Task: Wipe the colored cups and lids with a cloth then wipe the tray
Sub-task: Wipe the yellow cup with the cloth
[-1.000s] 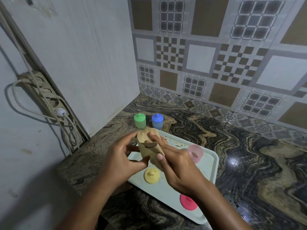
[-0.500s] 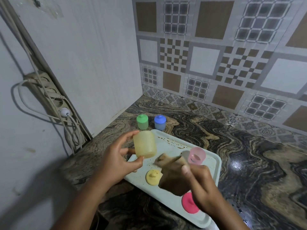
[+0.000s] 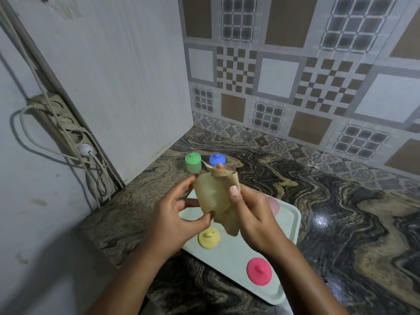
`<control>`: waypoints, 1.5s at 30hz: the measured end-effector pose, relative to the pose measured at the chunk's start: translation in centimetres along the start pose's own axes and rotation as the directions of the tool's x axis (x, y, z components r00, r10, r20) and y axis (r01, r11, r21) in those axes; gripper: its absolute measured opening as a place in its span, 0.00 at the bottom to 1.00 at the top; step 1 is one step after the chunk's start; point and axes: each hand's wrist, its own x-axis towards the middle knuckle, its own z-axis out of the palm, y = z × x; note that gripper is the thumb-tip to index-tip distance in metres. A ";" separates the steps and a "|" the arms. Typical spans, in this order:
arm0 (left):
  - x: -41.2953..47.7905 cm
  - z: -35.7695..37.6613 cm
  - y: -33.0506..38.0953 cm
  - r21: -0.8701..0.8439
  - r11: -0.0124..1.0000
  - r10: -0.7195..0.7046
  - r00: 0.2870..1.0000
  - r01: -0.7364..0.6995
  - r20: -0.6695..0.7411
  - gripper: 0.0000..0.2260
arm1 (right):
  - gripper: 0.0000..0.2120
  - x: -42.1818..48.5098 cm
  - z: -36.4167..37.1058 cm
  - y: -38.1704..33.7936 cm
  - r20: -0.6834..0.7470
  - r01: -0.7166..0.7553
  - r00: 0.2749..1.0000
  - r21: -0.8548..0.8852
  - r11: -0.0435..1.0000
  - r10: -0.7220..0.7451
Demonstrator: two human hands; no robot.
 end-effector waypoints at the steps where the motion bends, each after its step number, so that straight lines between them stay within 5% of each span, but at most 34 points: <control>1: 0.1 -0.1 0.0 0.021 1.000 0.000 1.000 0.000 -0.001 0.34 | 0.17 -0.1 -0.1 0.0 0.033 0.047 0.998 -0.096 0.994 -0.044; 5: 0.7 -1.6 -0.3 0.058 0.998 -0.011 1.000 0.012 -0.021 0.36 | 0.15 -0.9 -0.7 0.3 0.136 0.208 0.975 -0.271 0.940 -0.176; 10: 1.2 -3.1 -0.2 0.121 0.993 -0.002 1.000 0.004 -0.016 0.39 | 0.18 -2.4 -0.8 1.1 0.193 0.270 0.955 -0.241 0.932 -0.227; 15: 1.3 -3.7 0.7 0.125 0.991 0.044 0.999 -0.040 -0.029 0.35 | 0.18 -4.2 -1.2 2.9 0.255 0.193 0.958 -0.241 0.951 -0.130; 18: 1.1 -4.0 0.4 0.123 0.992 0.024 0.999 -0.029 0.039 0.37 | 0.24 -4.3 -1.6 3.0 0.047 0.016 0.999 -0.048 0.999 -0.014; 21: 0.7 -3.6 0.0 0.145 0.988 0.039 0.996 -0.050 0.074 0.41 | 0.25 -2.6 -2.0 1.9 -0.199 -0.005 0.980 0.063 0.998 0.017; 23: 0.5 -3.1 -0.3 0.131 0.991 0.024 0.997 -0.034 0.079 0.42 | 0.24 -1.3 -1.9 0.5 -0.239 -0.010 0.970 0.138 0.990 0.043; 26: 0.1 -2.0 -0.3 0.097 0.995 -0.009 0.997 0.001 0.083 0.42 | 0.23 0.2 -1.2 -1.4 -0.166 0.025 0.986 0.153 0.988 0.001; 31: 0.6 -1.4 0.2 0.204 0.974 0.081 0.992 -0.099 0.095 0.35 | 0.18 1.2 0.3 -0.7 0.147 0.154 0.983 -0.308 0.939 -0.113; 37: 1.0 -1.9 0.7 0.319 0.932 0.148 0.983 -0.175 0.109 0.27 | 0.18 0.3 0.7 0.7 0.243 0.276 0.947 -0.274 0.921 -0.211; 45: 1.2 -2.8 -0.8 0.240 0.964 0.097 0.991 -0.116 0.092 0.38 | 0.17 -2.7 -0.1 2.5 0.272 0.270 0.939 -0.203 0.941 -0.211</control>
